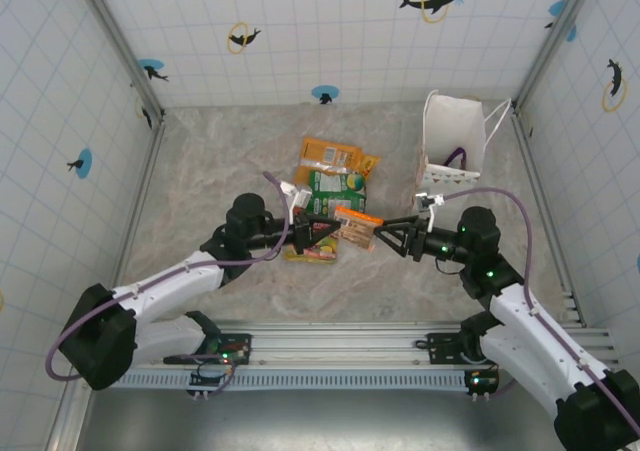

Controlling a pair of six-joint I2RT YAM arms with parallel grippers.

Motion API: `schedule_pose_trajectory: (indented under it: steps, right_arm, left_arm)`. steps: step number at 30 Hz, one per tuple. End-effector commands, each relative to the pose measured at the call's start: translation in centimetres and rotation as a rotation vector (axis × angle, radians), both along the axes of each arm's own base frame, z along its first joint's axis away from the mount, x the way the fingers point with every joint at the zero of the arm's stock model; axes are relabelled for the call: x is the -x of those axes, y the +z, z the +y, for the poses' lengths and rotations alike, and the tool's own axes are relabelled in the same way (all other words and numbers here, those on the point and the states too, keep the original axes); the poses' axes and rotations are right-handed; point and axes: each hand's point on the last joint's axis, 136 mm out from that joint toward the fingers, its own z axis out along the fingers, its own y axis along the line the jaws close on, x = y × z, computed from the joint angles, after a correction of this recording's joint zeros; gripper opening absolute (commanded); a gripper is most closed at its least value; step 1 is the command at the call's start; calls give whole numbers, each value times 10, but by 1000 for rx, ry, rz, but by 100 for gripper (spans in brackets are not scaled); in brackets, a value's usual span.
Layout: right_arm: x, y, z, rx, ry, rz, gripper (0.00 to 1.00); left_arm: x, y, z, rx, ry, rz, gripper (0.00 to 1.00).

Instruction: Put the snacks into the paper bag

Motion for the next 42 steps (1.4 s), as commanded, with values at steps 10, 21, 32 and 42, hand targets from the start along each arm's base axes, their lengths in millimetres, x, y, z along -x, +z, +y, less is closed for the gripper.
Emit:
schedule_pose_trajectory:
  steps: [10,21,32,42]
  right_arm:
    - [7,-3,11,-14,50,-14,36]
    - [4,3,7,1,3,-91,3]
    - [-44,72,-41,197,-381,-367,5]
    - [-88,166,-116,292,-895,-555,6]
  left_arm:
    - [3,29,-13,82,-45,-59,0]
    - [-4,20,-15,49,-7,-40,14]
    - [-44,-26,12,-126,305,96,55]
    - [-57,-46,39,-218,473,113,57]
